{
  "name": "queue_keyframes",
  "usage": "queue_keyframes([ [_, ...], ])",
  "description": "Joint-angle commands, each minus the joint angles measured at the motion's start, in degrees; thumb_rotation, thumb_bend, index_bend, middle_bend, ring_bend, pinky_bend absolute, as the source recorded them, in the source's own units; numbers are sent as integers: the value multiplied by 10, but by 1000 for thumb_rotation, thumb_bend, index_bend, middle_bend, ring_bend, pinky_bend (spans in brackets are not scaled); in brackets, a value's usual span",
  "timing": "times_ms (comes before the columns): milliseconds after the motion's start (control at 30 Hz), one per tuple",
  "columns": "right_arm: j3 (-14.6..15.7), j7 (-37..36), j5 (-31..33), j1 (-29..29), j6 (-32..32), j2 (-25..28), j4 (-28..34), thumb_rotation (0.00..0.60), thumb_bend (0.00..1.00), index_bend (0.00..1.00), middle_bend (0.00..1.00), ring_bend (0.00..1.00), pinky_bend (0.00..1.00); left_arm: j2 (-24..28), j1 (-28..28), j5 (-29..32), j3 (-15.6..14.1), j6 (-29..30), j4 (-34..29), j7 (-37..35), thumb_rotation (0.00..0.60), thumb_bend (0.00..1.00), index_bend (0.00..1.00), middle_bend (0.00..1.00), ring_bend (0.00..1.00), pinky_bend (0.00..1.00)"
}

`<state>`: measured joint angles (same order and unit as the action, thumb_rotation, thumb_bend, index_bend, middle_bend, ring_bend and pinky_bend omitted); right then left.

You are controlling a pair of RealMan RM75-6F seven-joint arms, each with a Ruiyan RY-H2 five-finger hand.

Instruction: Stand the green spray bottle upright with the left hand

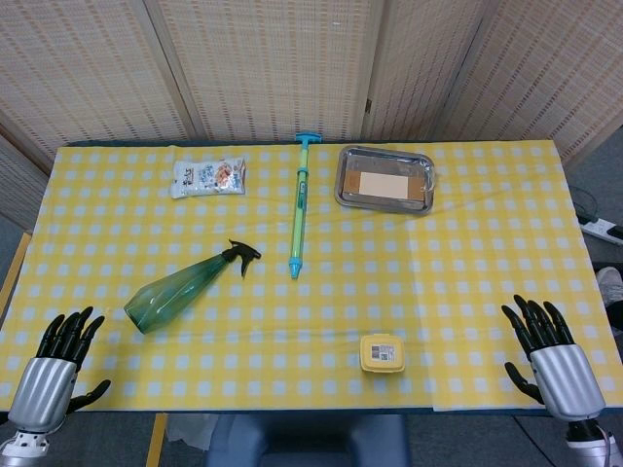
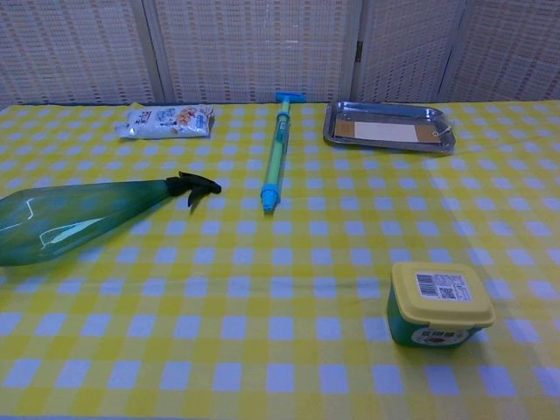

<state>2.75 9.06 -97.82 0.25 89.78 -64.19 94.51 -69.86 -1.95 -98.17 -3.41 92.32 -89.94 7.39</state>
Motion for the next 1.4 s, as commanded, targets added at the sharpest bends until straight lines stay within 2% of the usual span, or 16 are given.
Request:
queue_keyframes([
  [33, 0, 0, 0, 0, -1, 0, 0, 600, 331, 0, 0, 0, 0, 0, 0, 1, 1, -1, 0, 0, 600, 197, 0, 0, 0, 0],
  [233, 1, 0, 0, -1, -2, 2, 1, 600, 331, 0, 0, 0, 0, -3, -4, -1, 2, -7, 2, -1, 600, 197, 0, 0, 0, 0],
  [400, 3, -3, -8, -3, 4, 4, 3, 600, 330, 0, 0, 0, 0, -25, -6, -23, 10, 18, 22, -14, 600, 198, 32, 16, 31, 20],
  [433, 3, -6, -10, -4, 6, 5, 3, 600, 331, 0, 0, 0, 0, -31, -6, -28, 9, 22, 26, -19, 600, 198, 58, 61, 85, 73],
  [533, 3, -13, -11, -6, 11, 7, 2, 600, 332, 0, 0, 0, 0, -44, -11, -42, 4, 22, 27, -43, 600, 199, 146, 307, 327, 352],
  [633, 1, -21, -12, -6, 14, 10, 1, 600, 331, 0, 0, 0, 0, -43, -18, -40, -6, 0, 11, -67, 600, 200, 209, 397, 412, 482],
  [733, 1, -27, -15, -7, 18, 12, 0, 600, 332, 0, 0, 0, 0, -32, -27, -38, -21, -31, -21, -89, 600, 201, 261, 409, 410, 492],
  [833, 1, -29, -16, -8, 21, 12, -1, 600, 331, 0, 0, 0, 0, -29, -34, -41, -34, -52, -42, -106, 600, 218, 331, 466, 439, 517],
  [1100, 1, -30, -18, -9, 21, 12, -1, 600, 331, 0, 0, 0, 0, -54, -55, -50, -48, -95, -51, -137, 600, 252, 331, 483, 442, 545],
  [1400, -1, -39, -18, -9, 25, 15, -2, 600, 331, 0, 0, 0, 0, -90, -97, 5, -16, -168, -41, -151, 600, 257, 290, 468, 416, 533],
])
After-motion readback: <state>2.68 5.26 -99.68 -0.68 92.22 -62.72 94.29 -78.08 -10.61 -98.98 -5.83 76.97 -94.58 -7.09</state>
